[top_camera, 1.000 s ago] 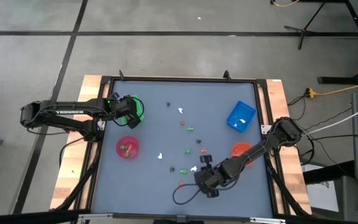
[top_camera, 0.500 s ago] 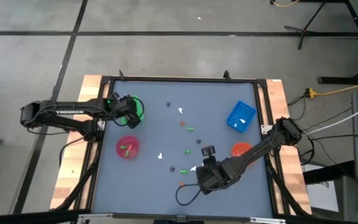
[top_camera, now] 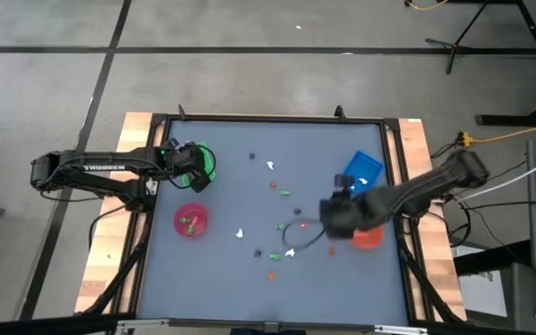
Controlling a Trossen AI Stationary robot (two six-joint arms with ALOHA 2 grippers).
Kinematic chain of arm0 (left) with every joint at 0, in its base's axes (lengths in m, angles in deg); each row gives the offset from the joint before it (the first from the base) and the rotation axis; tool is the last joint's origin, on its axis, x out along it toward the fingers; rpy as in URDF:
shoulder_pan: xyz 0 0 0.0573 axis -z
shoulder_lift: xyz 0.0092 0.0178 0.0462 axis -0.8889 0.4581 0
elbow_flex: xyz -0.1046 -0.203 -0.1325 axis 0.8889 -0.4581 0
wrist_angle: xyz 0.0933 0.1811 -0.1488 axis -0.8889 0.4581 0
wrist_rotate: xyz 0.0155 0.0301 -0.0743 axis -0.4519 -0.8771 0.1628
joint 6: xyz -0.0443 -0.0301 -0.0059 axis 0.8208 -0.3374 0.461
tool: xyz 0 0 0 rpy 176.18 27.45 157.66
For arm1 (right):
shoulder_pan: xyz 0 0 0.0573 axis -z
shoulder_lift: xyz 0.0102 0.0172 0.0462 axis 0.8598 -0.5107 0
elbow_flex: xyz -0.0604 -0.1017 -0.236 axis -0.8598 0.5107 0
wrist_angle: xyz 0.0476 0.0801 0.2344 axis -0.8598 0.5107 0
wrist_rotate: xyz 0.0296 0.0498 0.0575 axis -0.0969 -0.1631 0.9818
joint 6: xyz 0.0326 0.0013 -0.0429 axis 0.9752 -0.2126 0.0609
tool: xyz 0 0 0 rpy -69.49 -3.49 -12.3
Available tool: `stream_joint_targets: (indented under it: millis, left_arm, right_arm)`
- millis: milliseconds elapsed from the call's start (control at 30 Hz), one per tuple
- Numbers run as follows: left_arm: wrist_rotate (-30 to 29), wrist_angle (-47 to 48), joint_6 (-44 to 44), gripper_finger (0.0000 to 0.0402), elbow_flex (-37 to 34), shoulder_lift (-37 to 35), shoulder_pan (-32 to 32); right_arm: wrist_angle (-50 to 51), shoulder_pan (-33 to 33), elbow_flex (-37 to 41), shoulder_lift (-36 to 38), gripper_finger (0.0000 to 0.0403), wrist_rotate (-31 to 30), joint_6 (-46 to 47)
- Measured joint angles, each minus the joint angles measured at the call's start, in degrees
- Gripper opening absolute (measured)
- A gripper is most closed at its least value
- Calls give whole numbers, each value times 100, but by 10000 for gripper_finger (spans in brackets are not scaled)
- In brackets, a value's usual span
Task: Sort Halloween decoration
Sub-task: Put the small white ghost toy into the blue basket
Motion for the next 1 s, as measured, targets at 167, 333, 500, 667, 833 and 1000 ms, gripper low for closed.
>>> stream_joint_targets:
  millis: [167,333,500,667,833,1000]
  left_arm:
    - [0,-1,0,174,0,-2,0]
    - [0,-1,0,174,0,-2,0]
    - [0,-1,0,174,0,-1,-1]
    - [0,-1,0,174,0,-2,0]
    - [2,-1,0,174,0,-1,0]
    - [0,-1,0,174,0,-2,-2]
  right_arm:
    - [-606,814,1296,1323,67,-26,250]
    - [-1518,1541,2351,2183,67,19,249]
    - [-1994,1997,3053,2471,67,34,346]
    - [-2198,2294,3276,2409,67,77,418]
    - [-2224,2504,3274,2365,67,85,441]
    - [-2218,2590,3274,2366,67,81,443]
